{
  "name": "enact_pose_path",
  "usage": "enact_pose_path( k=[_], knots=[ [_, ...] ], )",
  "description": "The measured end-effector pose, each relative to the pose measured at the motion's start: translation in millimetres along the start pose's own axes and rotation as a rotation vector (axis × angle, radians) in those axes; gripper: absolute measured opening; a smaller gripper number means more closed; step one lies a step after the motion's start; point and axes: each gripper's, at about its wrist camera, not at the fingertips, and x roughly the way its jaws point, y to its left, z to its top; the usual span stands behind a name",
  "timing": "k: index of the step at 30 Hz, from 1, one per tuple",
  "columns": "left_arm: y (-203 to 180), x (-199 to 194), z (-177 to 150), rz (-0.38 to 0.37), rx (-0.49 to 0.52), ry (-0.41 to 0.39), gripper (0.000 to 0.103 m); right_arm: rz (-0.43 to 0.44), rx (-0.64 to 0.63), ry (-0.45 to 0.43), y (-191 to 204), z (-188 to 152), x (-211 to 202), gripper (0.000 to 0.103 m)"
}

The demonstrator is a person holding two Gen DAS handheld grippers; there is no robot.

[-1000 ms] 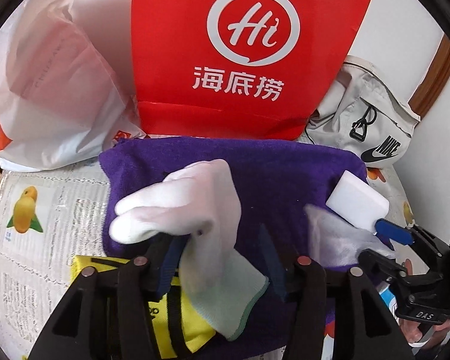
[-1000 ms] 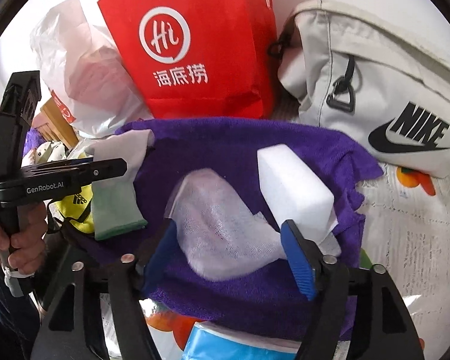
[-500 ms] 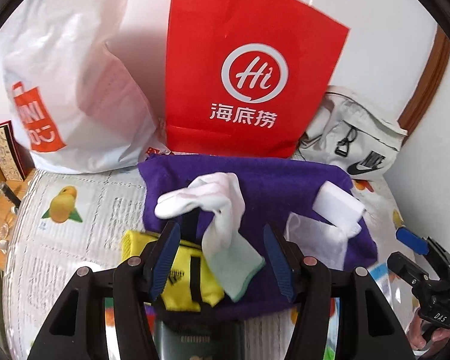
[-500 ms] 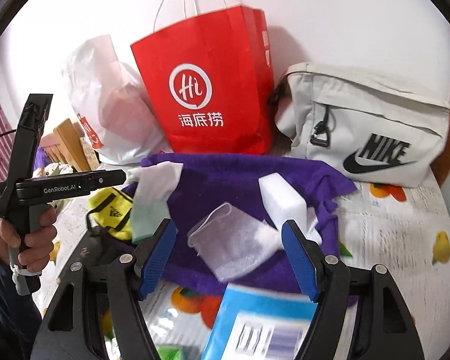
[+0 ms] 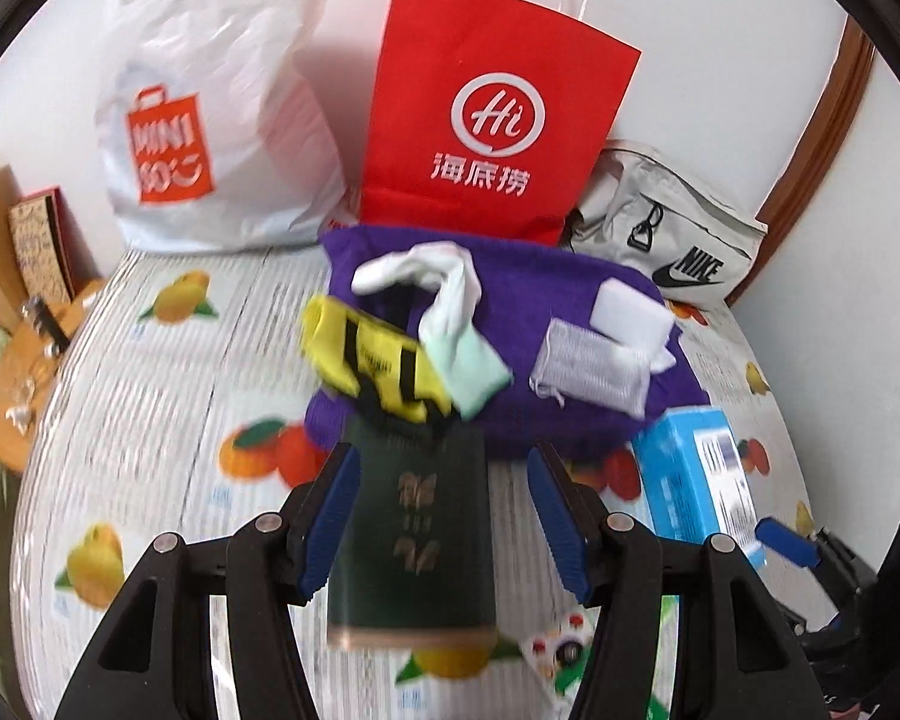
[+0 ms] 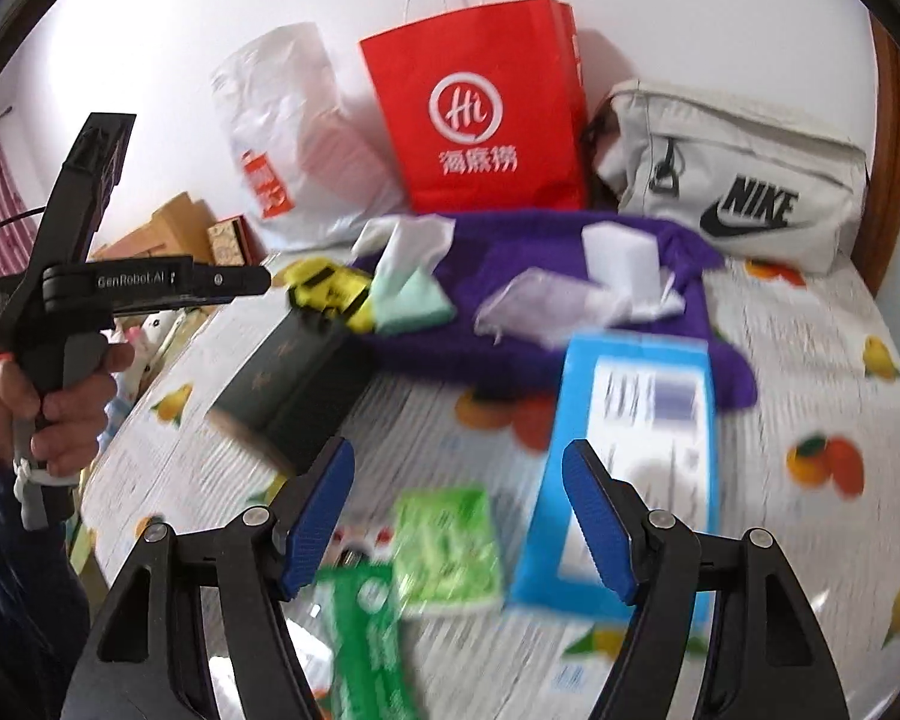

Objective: Organize soft objects
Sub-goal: 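Grasp the green wet-wipe pack with the right gripper and lift it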

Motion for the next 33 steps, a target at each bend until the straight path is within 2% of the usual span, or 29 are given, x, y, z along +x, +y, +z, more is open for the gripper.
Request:
enact_pose_path(
  k=[5, 9, 14, 20, 26, 27, 28, 30, 33],
  knots=[
    [9.0, -10.9, -29.6, -0.004, -0.012, 0.0, 0.056, -0.026, -0.033, 0.005, 12.5, -34.8, -6.8, 0.071],
    [14.1, -13.8, -46.0, 0.001, -0.017, 0.004, 0.057, -0.04, -0.037, 0.035, 15.2, -56.5, 4.5, 0.066],
    [20.5, -11.8, -61.2, -0.007, -0.02, 0.023, 0.057, -0.034, -0.001, 0.064, 14.3, -69.6, 24.7, 0.06],
    [24.5, -4.6, -71.5, -0.02, -0.014, 0.049, 0.057, -0.086, 0.017, 0.069, 17.8, -74.6, 44.0, 0.06],
    [29.4, -0.2, -76.6, -0.029, -0.01, 0.064, 0.057, -0.093, 0.063, 0.086, 19.8, -73.0, 59.2, 0.059],
    [30.5, -0.2, -77.4, -0.029, -0.012, 0.065, 0.057, -0.098, 0.069, 0.081, 20.2, -72.3, 60.0, 0.053],
    [31.8, -0.5, -78.4, -0.028, -0.014, 0.066, 0.057, -0.1, 0.076, 0.077, 20.1, -71.0, 60.5, 0.039],
    [34.1, -1.5, -80.0, -0.029, -0.017, 0.064, 0.057, -0.086, 0.087, 0.086, 19.7, -69.3, 62.2, 0.019],
    [38.4, -3.8, -83.8, -0.035, -0.027, 0.063, 0.057, -0.076, 0.081, 0.093, 22.1, -68.2, 60.2, 0.019]
  ],
)
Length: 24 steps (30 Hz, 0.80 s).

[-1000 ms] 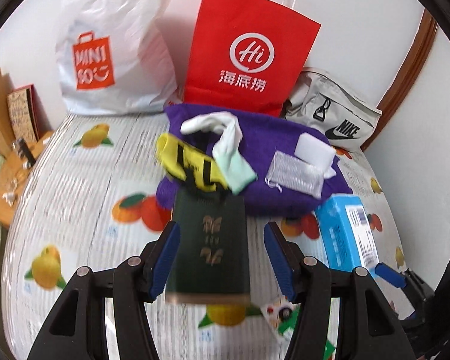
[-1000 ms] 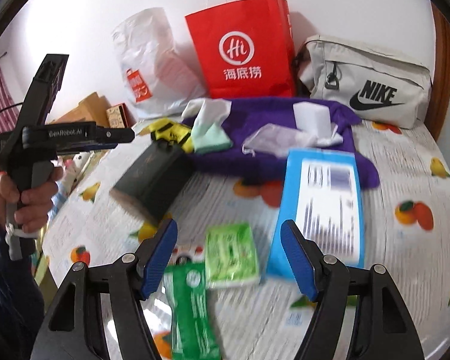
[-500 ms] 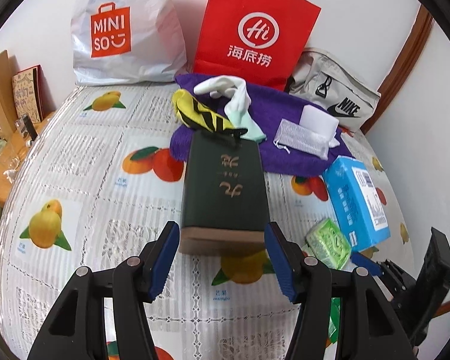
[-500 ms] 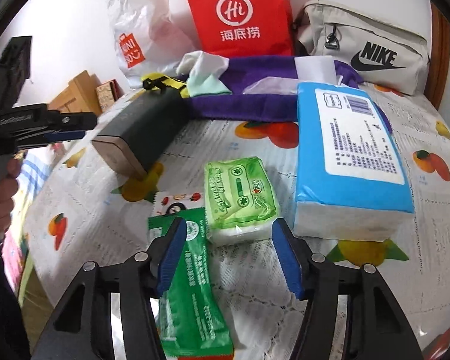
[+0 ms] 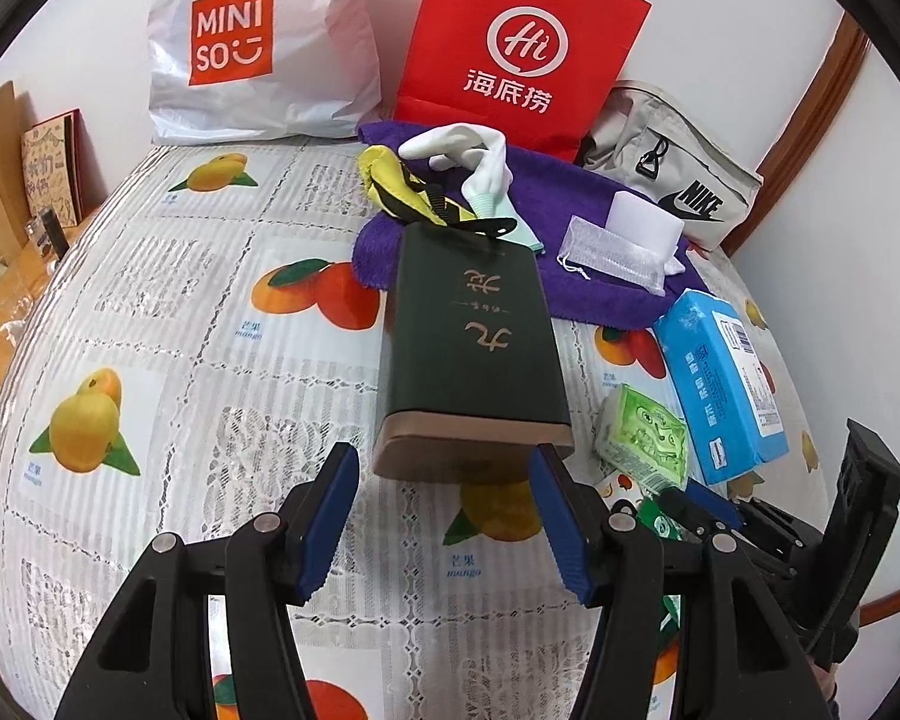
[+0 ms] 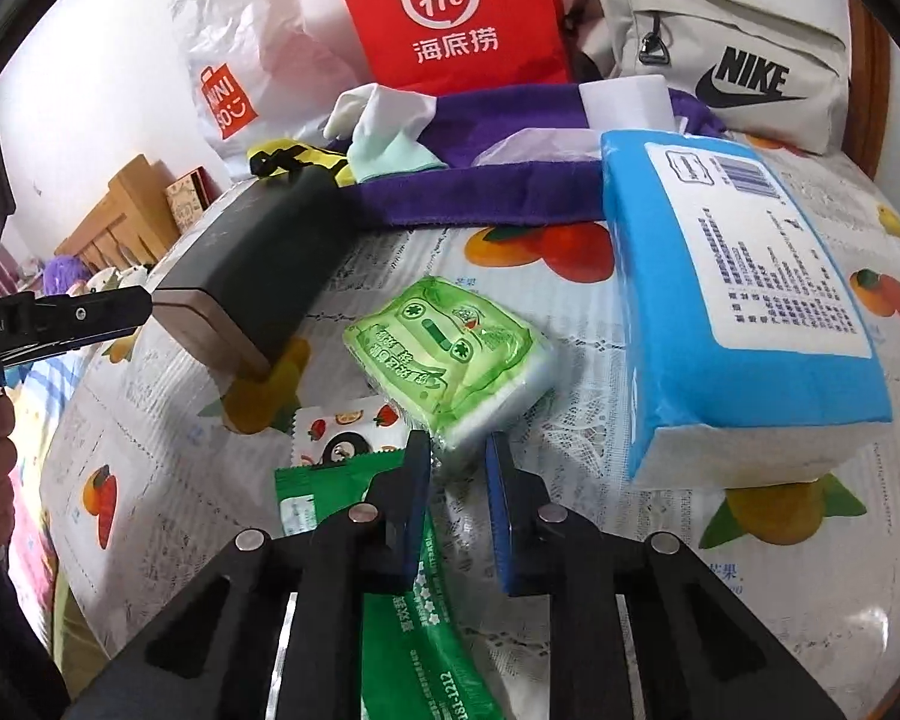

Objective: Organize soft objects
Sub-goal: 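Grasp the green wet-wipe pack with the right gripper and lift it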

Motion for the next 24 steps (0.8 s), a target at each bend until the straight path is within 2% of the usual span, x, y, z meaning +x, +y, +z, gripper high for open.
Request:
enact_pose_path(
  k=[3, 5, 6, 7, 9, 13, 15, 17, 21, 24],
  knots=[
    [2.3, -1.7, -2.7, -0.008, -0.007, -0.004, 0.057, -0.007, -0.059, -0.02, 9.8, -0.5, -9.8, 0.023],
    [3.9, -2.2, -3.4, -0.014, -0.009, -0.005, 0.057, -0.021, -0.109, -0.042, 16.3, 2.5, -14.1, 0.044],
    [4.7, -2.5, -3.7, -0.016, -0.01, -0.007, 0.057, -0.032, -0.129, -0.057, 18.7, 5.1, -15.6, 0.059],
    [5.6, -2.7, -3.7, -0.018, -0.011, -0.009, 0.057, -0.04, -0.146, -0.074, 21.0, 8.2, -16.3, 0.064],
    [7.2, -3.0, -2.5, -0.022, -0.014, -0.012, 0.057, -0.05, -0.173, -0.086, 25.1, 16.8, -13.0, 0.064],
    [12.7, -3.9, -1.7, -0.029, -0.021, -0.02, 0.057, -0.07, -0.199, -0.053, 29.6, 32.7, 6.2, 0.067],
    [15.4, -2.9, -1.2, -0.042, -0.029, -0.015, 0.057, -0.106, -0.231, -0.034, 34.2, 37.0, 17.4, 0.073],
    [17.7, -3.2, -1.7, -0.074, -0.036, -0.011, 0.057, -0.17, -0.285, -0.004, 41.4, 39.9, 29.5, 0.074],
    [19.3, -3.7, -2.1, -0.076, -0.034, -0.015, 0.057, -0.241, -0.341, 0.03, 48.8, 36.9, 44.4, 0.077],
    [20.5, -3.2, -2.3, -0.078, -0.037, -0.013, 0.057, -0.252, -0.35, 0.031, 49.2, 35.2, 45.7, 0.075]
  ],
)
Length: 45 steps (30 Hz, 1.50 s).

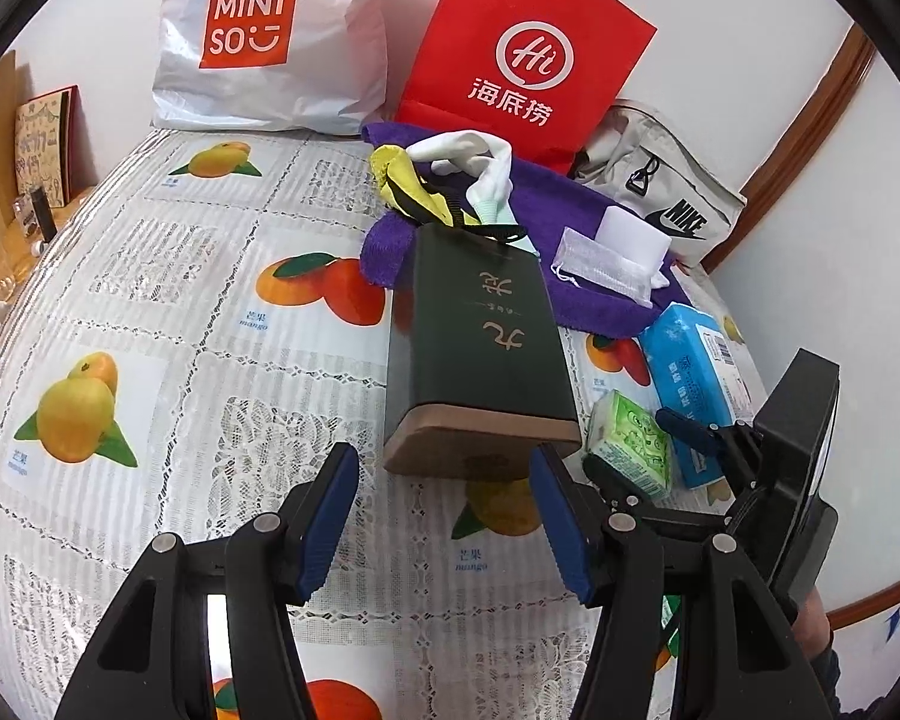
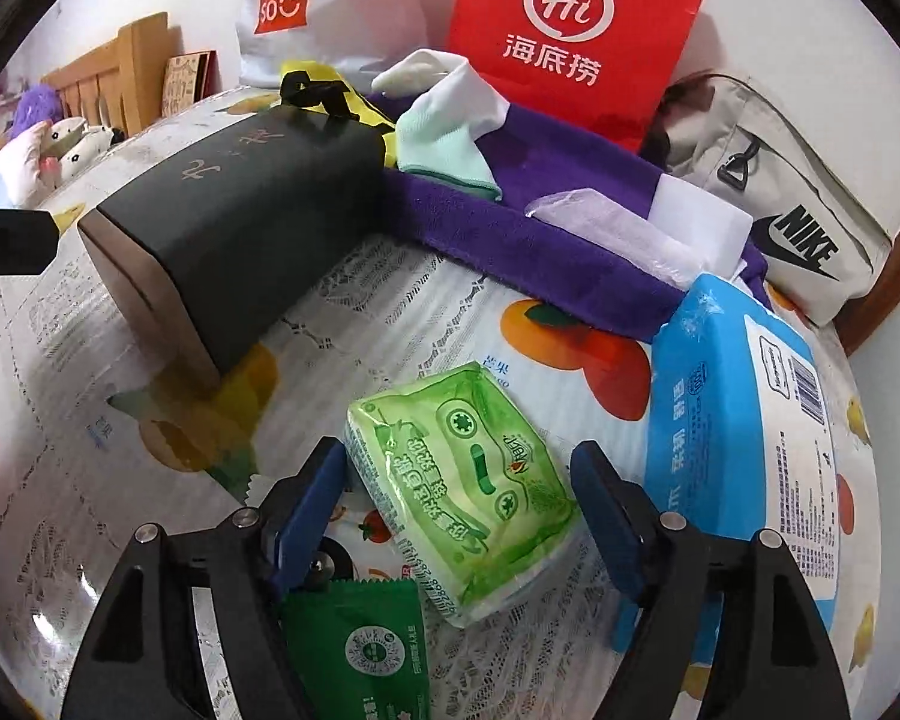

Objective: Organize soft objects
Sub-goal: 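Grasp the green wet-wipe pack with the right gripper and lift it, then grasp the long green packet with the left gripper while the right holds the wipe pack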

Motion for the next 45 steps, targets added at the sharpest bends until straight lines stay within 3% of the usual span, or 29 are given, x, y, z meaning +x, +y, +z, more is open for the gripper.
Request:
enact_pose_path(
  k=[4, 8, 17, 28, 34, 38, 45],
  knots=[
    [-0.4, -3.5, -1.4, 0.002, -0.001, -0.003, 0.057, 0.009, 0.004, 0.019, -4.0, 2.2, -0.9, 0.06],
    [-2.1, -8.9, -3.8, 0.017, 0.003, -0.008, 0.057, 0.074, 0.036, 0.005, -8.6, 2.3, -11.6, 0.054],
    [-26.2, -14.7, -21.8, 0.049, 0.049, 0.016, 0.057, 0.124, 0.107, -0.124, -21.0, -6.2, -70.6, 0.053],
    [-78.7, 3.9, -67.6, 0.005, 0.113, 0.105, 0.057, 0.082, 0.204, -0.162, -56.7, -69.7, -128.0, 0.053],
    [-106.5, 19.7, -87.8, -0.027, 0.134, 0.175, 0.057, 0.033, 0.307, -0.151, -89.7, -101.9, -136.5, 0.054],
    [-118.5, 28.8, -90.7, -0.079, 0.066, 0.206, 0.057, 0.034, 0.36, -0.161, -106.1, -118.1, -139.3, 0.054],
    [-147.7, 54.5, -95.2, -0.004, 0.058, 0.246, 0.057, 0.086, 0.395, -0.164, -118.9, -136.8, -131.9, 0.054]
  ],
)
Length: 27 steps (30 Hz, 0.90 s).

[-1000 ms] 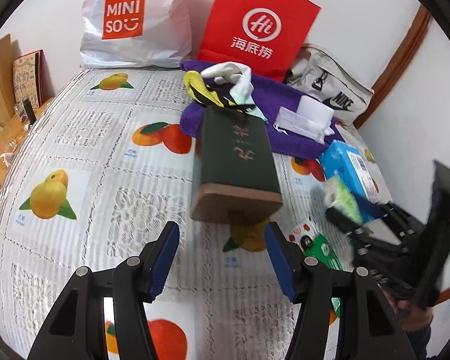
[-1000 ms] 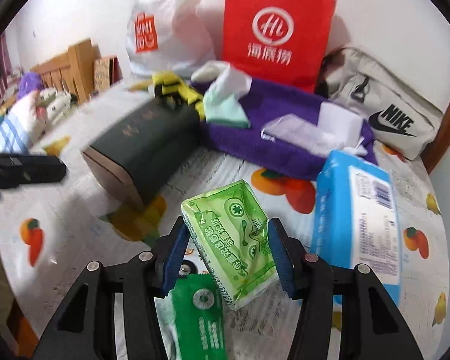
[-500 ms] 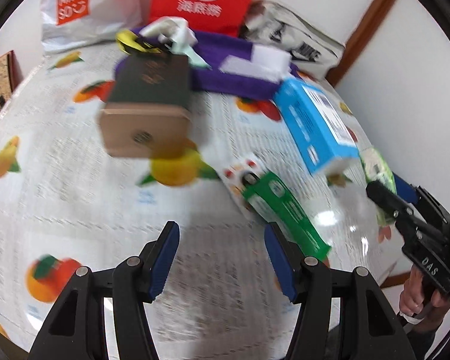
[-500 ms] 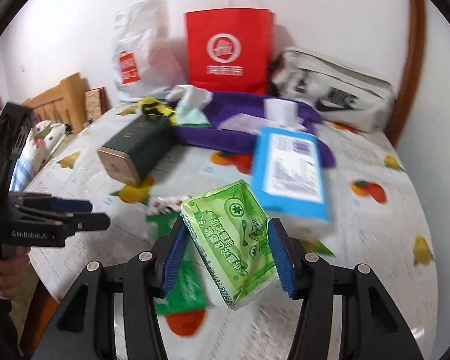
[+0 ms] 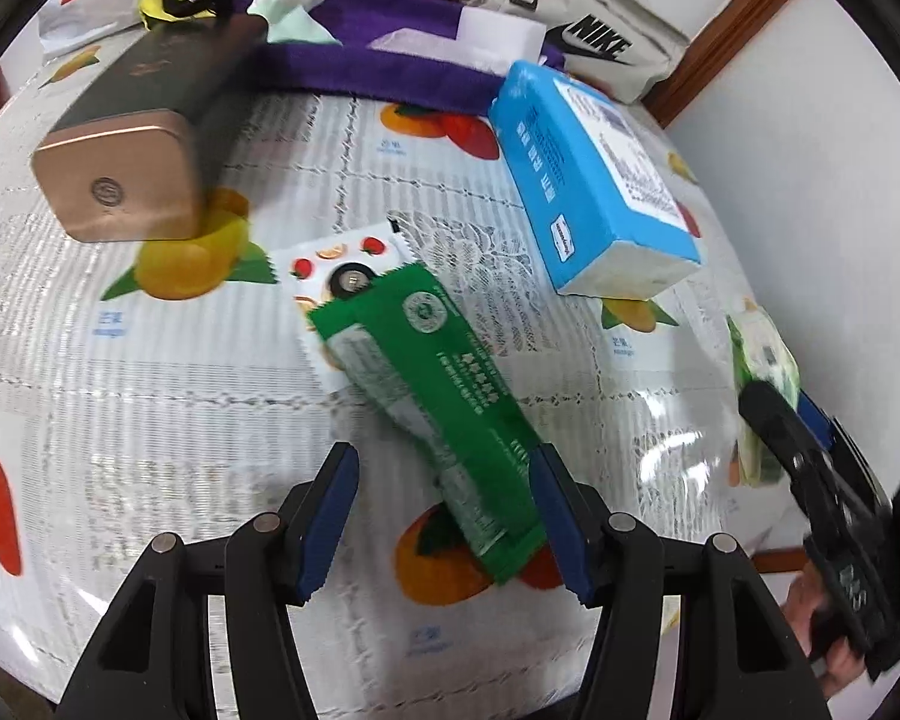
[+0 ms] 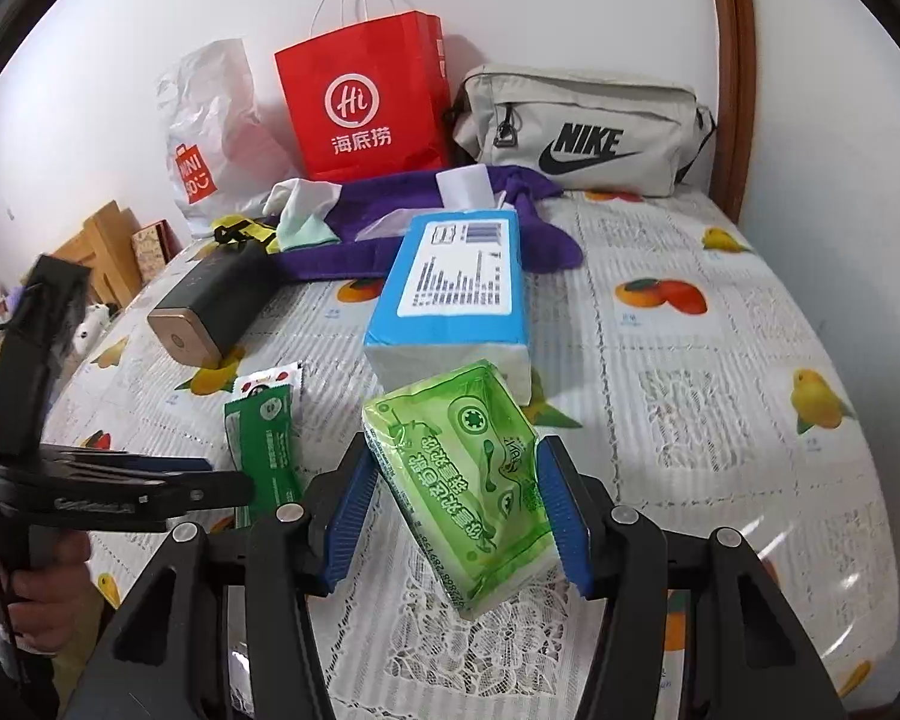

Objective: Organize soft objects
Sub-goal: 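Grasp the long green packet with the left gripper while the right holds the wipe pack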

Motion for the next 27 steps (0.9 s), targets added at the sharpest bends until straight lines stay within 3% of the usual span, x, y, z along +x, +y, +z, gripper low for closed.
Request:
enact_pose_path(
  k=[3, 8, 11, 14, 18, 27],
  knots=[
    [-13.3, 5.6, 2.6, 0.032, 0.011, -0.023, 0.07, 0.008, 0.0, -0.01, -6.4, -4.6, -1.5, 0.054],
    [-29.7, 16.5, 8.9, 0.116, -0.005, -0.048, 0.074, 0.024, 0.041, -0.014, -24.6, -10.3, -3.4, 0.054],
    [-39.7, 24.6, 11.4, 0.224, 0.031, -0.069, 0.072, 0.028, 0.068, -0.007, -33.9, -13.7, -2.2, 0.054],
    [-47.2, 29.1, 10.1, 0.306, 0.084, -0.102, 0.056, 0.031, 0.079, -0.004, -37.5, -16.8, -2.4, 0.054],
    [-38.4, 22.2, 9.7, 0.251, 0.111, -0.11, 0.039, 0.034, 0.077, -0.002, -35.5, -21.5, -3.7, 0.054],
    [1.4, -9.6, -0.9, 0.184, 0.072, -0.128, 0.037, 0.052, 0.064, 0.017, -18.6, -26.0, 2.5, 0.054]
  ],
)
